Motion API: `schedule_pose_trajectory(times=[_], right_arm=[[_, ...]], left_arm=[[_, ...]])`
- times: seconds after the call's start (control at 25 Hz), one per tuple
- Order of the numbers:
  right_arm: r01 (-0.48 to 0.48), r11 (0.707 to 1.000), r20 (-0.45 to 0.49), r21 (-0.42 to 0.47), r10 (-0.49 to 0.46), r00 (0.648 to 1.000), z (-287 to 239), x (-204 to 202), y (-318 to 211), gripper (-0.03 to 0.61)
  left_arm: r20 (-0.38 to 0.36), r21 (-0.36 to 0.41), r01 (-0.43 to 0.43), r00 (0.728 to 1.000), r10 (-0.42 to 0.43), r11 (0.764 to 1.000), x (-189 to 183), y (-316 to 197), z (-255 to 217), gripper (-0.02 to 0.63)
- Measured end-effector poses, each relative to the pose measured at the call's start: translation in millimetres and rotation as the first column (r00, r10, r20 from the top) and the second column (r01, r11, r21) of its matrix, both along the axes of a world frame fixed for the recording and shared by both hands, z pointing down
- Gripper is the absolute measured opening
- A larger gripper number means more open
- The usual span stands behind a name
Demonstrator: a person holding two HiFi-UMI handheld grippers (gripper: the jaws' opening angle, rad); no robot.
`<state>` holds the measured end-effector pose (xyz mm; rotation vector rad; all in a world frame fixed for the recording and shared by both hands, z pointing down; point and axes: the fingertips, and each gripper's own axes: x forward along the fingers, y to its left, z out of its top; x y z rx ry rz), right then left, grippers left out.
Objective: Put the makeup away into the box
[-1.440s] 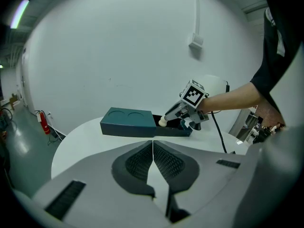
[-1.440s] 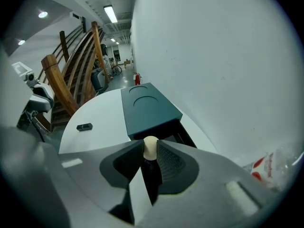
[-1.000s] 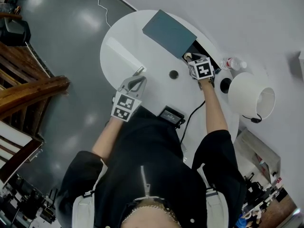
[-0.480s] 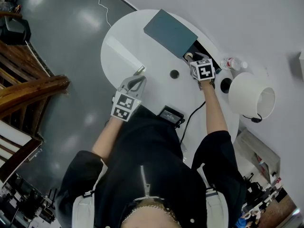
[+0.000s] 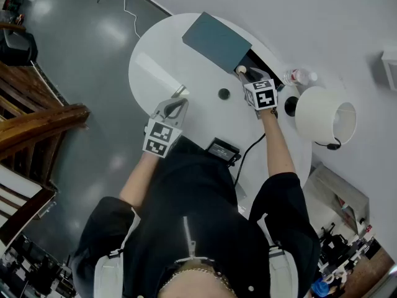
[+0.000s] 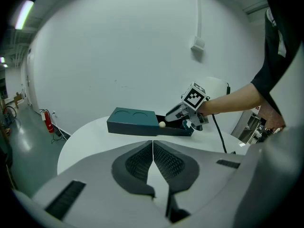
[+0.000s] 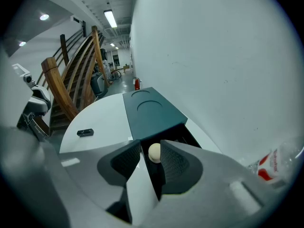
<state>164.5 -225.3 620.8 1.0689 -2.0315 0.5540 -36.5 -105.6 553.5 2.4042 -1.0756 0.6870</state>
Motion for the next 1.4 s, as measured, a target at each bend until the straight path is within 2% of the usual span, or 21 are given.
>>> schedule_pose_trajectory(times=[0.32,0.48,0.76,0.96,1.16,1.4], right_arm=[[0.033,0.999,0.023,0.040,-0.034,0.999,-14,-8,20,0.129],[0.080,0.996,0.034,0.045,-0.081,0.996,-14,-20,35,0.129],[0.185,0.983,0.017,-0.021,-0.184,0.983,10,-44,64,0.145],[0.225,0.973,-0.014,-0.050,-0.226,0.974,26,-53,76,0.180],[0.259,0.962,-0.059,-0.089,-0.265,0.963,50,-58,86,0.246],[0.314,0.940,-0.114,-0.135,-0.329,0.937,71,-64,92,0.256]], left_arm=[[-0.002,0.008,-0.019,1.000,0.019,1.000,8,10,-2,0.014],[-0.003,0.012,-0.025,1.000,0.025,1.000,12,15,-2,0.014],[0.001,0.013,-0.006,1.000,0.006,1.000,9,23,-2,0.014],[0.005,0.011,0.018,1.000,-0.018,1.000,2,28,-2,0.014],[0.007,0.005,0.044,0.999,-0.044,0.999,-7,34,0,0.014],[0.009,0.001,0.077,0.997,-0.077,0.997,-19,39,0,0.014]])
